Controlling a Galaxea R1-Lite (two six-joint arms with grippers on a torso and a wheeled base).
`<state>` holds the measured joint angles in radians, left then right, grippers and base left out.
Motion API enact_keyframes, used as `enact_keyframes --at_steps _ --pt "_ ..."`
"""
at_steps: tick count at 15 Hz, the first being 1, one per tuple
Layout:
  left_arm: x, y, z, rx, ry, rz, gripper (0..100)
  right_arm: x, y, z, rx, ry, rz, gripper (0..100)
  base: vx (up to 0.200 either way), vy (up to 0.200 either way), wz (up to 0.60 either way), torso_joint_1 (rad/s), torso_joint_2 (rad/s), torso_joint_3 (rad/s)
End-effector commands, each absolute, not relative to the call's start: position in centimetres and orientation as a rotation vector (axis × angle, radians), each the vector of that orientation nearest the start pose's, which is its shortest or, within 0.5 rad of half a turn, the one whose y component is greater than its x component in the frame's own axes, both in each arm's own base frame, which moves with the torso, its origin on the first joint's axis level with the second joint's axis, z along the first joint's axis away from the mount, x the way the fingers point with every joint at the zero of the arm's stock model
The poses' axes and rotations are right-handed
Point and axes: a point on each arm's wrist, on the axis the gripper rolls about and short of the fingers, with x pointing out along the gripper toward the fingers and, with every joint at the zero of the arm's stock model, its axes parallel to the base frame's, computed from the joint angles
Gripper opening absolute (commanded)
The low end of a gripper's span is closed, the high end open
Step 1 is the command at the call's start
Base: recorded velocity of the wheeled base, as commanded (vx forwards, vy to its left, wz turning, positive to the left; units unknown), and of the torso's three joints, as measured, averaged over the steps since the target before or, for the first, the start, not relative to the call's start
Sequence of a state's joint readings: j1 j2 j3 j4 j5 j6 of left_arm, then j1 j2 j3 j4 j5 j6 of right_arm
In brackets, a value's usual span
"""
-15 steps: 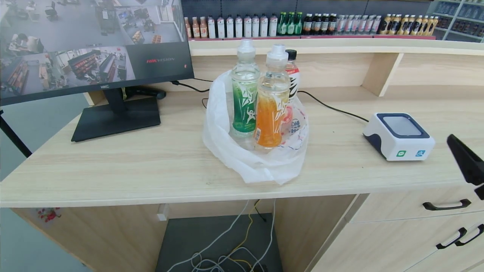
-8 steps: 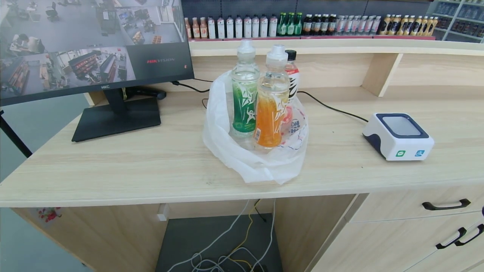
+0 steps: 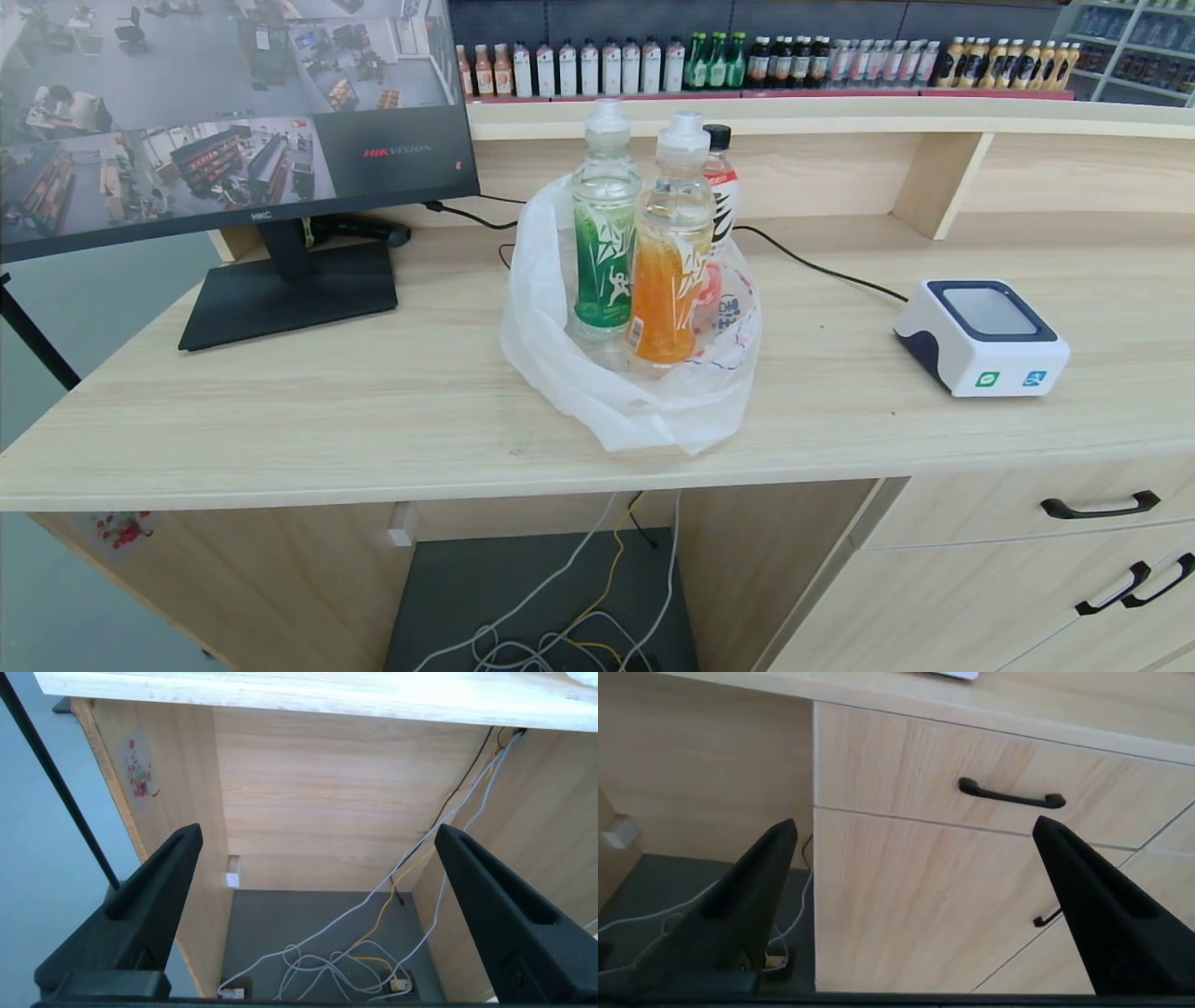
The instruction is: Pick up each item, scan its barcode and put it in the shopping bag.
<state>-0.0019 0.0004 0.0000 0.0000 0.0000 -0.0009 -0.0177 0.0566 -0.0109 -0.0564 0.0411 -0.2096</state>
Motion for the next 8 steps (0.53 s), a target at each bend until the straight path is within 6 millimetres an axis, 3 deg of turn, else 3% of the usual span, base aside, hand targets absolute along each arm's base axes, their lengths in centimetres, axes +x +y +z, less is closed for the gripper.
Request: enact_keyframes --at_steps 1,8 --pt "-2.28 0.00 7.55 -0.002 0.000 -0.002 100 -2.32 0.10 8.10 -0.199 -0.048 0.037 100 0.000 0.000 0.00 0.000 0.00 0.000" --pt "-2.28 0.00 7.55 -0.002 0.000 -0.002 100 -2.26 -0.01 7.60 -0.055 0.003 -0.003 100 0.000 0.000 0.00 0.000 0.00 0.000"
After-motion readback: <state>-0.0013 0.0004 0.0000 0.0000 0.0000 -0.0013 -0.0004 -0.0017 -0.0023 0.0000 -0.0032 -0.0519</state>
